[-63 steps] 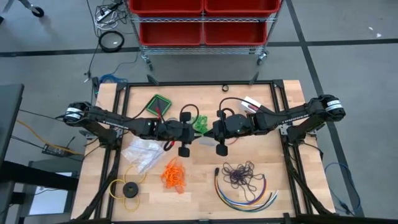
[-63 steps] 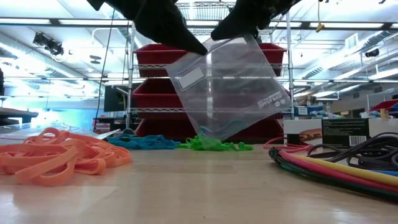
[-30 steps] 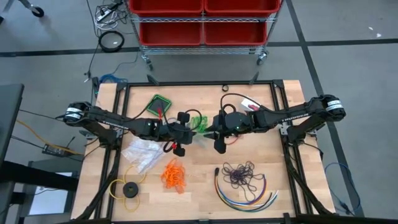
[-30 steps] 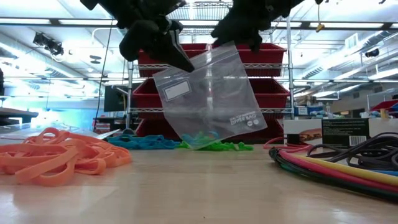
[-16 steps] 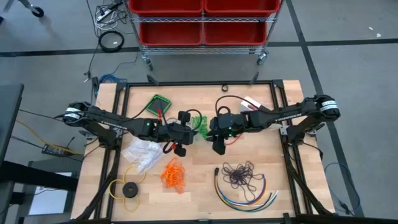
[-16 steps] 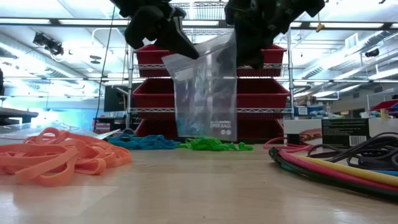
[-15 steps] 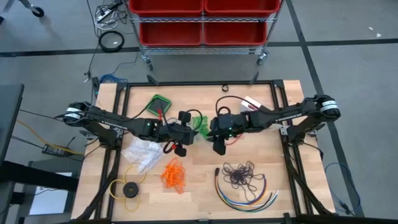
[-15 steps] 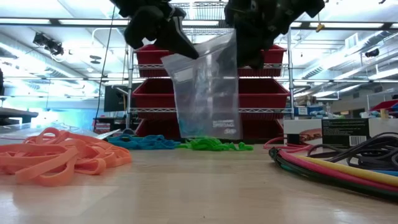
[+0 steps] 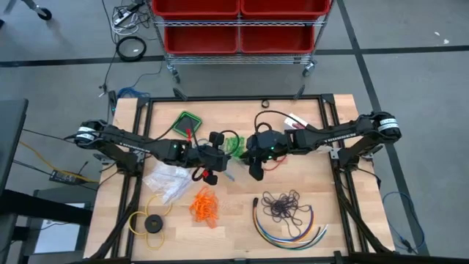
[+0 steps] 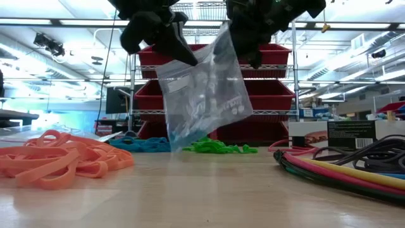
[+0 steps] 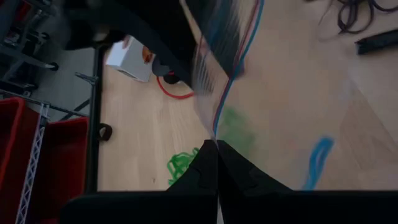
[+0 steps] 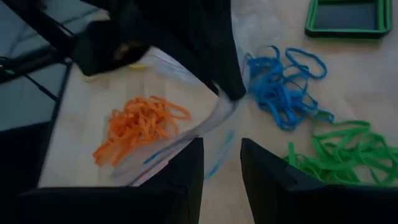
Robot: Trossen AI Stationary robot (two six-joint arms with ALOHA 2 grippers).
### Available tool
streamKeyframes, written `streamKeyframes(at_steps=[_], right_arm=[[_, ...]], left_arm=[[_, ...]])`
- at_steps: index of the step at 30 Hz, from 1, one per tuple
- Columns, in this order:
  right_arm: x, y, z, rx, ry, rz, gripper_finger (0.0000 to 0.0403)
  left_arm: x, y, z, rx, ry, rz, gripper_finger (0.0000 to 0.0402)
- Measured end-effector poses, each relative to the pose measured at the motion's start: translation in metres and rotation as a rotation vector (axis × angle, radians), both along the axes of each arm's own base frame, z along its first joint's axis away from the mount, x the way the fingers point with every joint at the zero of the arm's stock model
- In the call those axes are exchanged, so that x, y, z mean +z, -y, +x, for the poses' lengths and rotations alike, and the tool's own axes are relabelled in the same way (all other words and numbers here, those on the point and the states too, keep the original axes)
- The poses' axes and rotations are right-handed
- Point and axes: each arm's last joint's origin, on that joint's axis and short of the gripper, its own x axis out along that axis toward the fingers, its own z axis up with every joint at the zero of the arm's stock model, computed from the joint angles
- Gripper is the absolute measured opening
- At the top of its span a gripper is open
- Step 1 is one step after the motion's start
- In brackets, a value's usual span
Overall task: Sort rubber bands
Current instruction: Open the transparent zip bag
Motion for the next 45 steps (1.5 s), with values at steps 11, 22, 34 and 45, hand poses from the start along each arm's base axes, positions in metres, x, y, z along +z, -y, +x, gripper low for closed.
streamKeyframes(at_steps=[11,22,34,45], right_arm=[[0.023,0.000,0.006,0.050,0.081,0.052,0.0096],[0.021,0.002,0.005,0.025,-0.011,0.077,0.0095],[0.015,0.002,0.002,0.013,-0.078,0.084,0.0095],[0.015,0.006,0.002,-0.030,-0.076,0.057,0.0095]], left_arm=[[-0.001,0.000,0.000,-0.012,-0.009,-0.014,0.0000],[0.000,0.001,0.000,-0.012,0.000,-0.015,0.0000],[0.001,0.001,0.001,-0.012,0.013,-0.017,0.0000],[0.001,0.001,0.001,-0.013,0.014,-0.017,0.0000]])
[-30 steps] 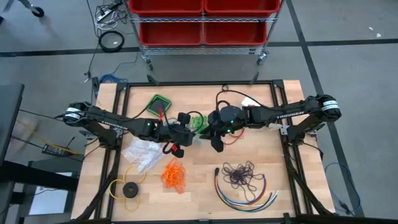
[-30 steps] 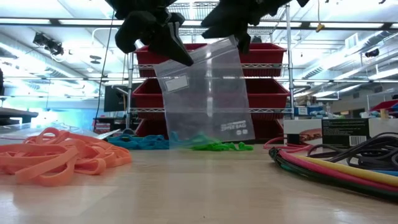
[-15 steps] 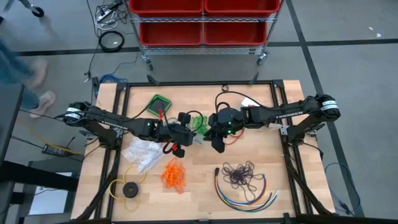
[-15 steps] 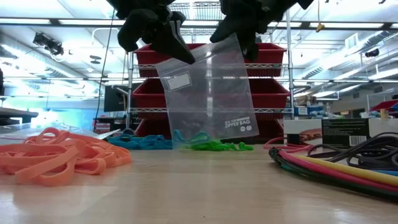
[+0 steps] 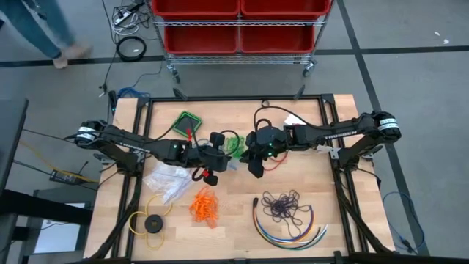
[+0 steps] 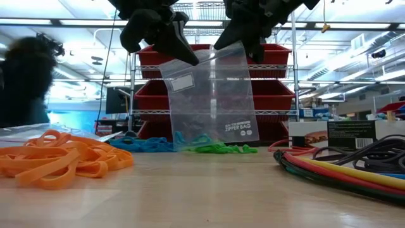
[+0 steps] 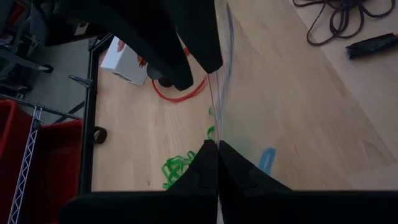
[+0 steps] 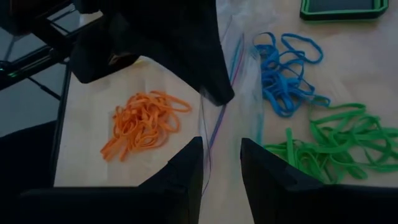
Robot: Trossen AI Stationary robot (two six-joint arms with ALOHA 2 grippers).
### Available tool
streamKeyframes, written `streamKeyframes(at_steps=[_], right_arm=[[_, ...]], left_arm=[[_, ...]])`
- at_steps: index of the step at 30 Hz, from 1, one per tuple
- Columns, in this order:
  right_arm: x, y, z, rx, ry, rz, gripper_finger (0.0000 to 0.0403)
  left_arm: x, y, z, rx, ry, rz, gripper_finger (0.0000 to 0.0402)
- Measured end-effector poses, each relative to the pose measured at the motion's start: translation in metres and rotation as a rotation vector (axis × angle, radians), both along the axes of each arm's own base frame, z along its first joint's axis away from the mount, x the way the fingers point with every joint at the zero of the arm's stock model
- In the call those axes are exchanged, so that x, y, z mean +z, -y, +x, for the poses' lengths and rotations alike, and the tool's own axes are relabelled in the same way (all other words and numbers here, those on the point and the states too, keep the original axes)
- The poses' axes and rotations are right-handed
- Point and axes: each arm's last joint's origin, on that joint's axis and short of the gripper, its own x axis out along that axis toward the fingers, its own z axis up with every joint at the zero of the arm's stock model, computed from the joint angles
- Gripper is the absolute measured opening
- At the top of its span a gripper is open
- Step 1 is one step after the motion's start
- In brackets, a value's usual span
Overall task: Sort rubber bands
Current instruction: Open the transparent zip bag
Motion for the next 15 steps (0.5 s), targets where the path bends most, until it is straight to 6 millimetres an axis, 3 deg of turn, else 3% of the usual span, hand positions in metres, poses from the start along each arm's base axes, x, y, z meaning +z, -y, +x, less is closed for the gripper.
streamKeyframes(at_steps=[15], right_arm=[[0.0038,-0.0002,0.0029,0.006,0.051,-0.009,0.0095]], left_arm=[[0.0016,0.0011,0.0012,-0.003,0.022,-0.003,0.0000]])
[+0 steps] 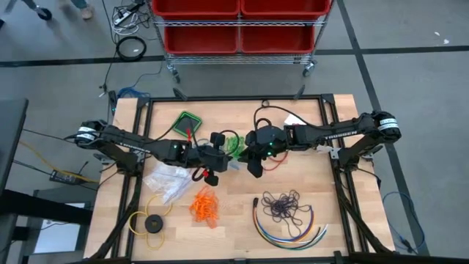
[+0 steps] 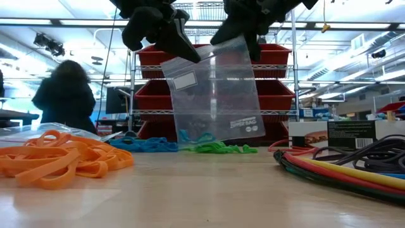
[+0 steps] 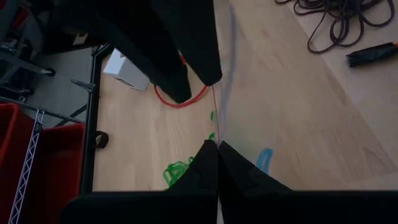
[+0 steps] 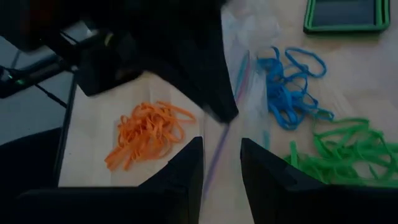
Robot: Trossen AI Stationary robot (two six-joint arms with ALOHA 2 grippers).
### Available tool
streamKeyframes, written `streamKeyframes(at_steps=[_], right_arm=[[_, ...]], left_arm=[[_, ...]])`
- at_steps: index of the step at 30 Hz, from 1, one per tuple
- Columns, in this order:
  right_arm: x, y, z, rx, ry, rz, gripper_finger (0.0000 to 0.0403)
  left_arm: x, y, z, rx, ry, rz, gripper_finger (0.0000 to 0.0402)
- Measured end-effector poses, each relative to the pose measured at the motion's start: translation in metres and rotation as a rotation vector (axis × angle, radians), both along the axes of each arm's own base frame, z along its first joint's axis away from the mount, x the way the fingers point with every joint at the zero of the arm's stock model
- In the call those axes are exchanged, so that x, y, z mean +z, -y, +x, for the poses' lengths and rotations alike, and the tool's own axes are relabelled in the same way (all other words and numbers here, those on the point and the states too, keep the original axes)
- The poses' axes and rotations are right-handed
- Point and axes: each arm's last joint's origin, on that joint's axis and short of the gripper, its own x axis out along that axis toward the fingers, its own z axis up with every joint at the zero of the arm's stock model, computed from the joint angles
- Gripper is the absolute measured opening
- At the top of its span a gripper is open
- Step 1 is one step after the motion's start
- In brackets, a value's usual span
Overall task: Sort rubber bands
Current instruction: Open the transparent zip bag
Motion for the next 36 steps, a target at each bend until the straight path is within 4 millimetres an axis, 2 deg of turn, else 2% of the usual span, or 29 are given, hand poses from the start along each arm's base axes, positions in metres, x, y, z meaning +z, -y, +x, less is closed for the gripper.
streamKeyframes(at_steps=[18,36], right_arm=[[-0.0061,-0.0015,-0.0045,0.012,-0.077,0.006,0.0095],[-0.0061,-0.0011,-0.0046,0.003,-0.078,0.000,0.0080]], left_arm=[[0.0019,0.0002,0.0015,0.001,0.026,-0.004,0.0000],[0.0017,0.0002,0.0014,0.001,0.024,-0.003,0.0000]])
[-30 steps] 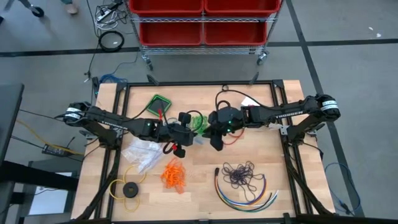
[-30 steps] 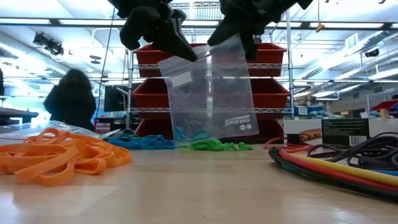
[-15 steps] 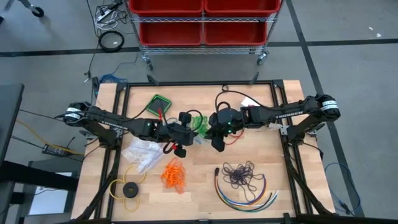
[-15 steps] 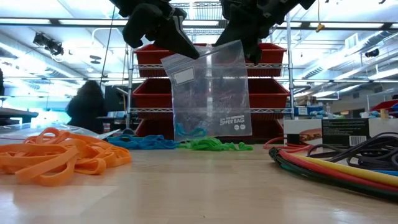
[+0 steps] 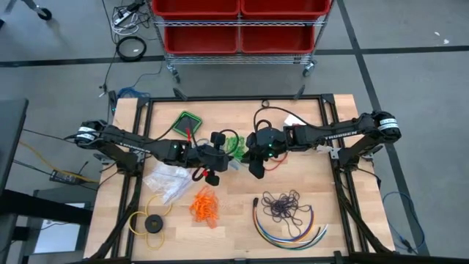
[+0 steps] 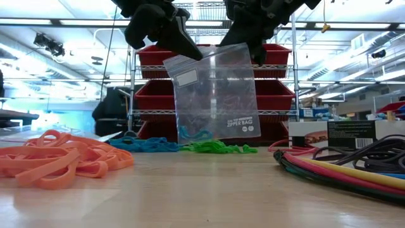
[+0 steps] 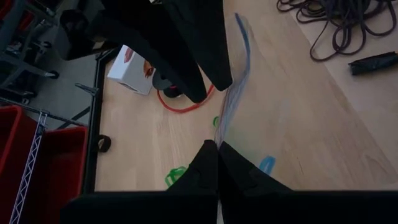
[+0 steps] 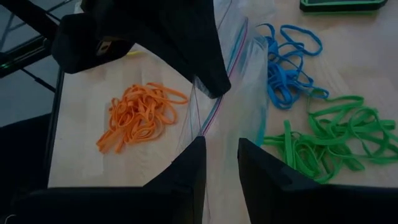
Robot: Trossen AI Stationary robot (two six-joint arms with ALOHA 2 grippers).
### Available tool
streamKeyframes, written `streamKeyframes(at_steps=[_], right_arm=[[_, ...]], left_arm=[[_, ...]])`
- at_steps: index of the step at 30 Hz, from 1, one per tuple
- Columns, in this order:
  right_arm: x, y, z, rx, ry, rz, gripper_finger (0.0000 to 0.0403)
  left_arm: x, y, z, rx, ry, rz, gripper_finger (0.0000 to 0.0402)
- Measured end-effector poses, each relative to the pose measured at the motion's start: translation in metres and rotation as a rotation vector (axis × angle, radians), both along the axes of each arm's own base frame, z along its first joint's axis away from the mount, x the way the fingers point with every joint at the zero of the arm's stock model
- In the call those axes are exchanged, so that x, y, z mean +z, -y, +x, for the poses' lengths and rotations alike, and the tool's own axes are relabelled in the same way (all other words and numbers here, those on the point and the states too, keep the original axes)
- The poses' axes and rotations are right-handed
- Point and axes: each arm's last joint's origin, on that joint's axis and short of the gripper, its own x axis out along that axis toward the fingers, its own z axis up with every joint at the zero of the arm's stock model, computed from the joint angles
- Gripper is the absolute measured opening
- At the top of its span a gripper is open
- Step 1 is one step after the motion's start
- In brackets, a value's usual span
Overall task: Sort rubber bands
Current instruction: Open the transparent zip bag
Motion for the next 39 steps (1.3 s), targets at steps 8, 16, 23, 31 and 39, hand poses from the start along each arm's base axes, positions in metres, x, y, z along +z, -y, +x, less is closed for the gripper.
streamKeyframes(at_steps=[8,16,23,31,39], right_arm=[[0.0028,-0.0007,0.0022,0.017,0.038,0.010,0.0079],[0.0037,-0.0005,0.0029,0.016,0.049,0.004,0.0079],[0.0079,-0.0005,0.0059,0.029,0.104,-0.012,0.0077],[0.0078,-0.0002,0.0059,0.030,0.104,-0.014,0.0077],[0.0070,-0.0032,0.0052,0.043,0.093,0.000,0.0077]], left_arm=[[-0.0001,0.0000,0.0000,0.000,-0.001,0.000,0.0000],[0.0016,0.0002,0.0012,-0.001,0.021,-0.004,0.0000],[0.0021,-0.0001,0.0017,-0.009,0.027,-0.012,0.0000],[0.0021,-0.0001,0.0017,-0.010,0.027,-0.013,0.0000],[0.0016,-0.0060,0.0020,0.012,0.023,-0.018,0.0000]])
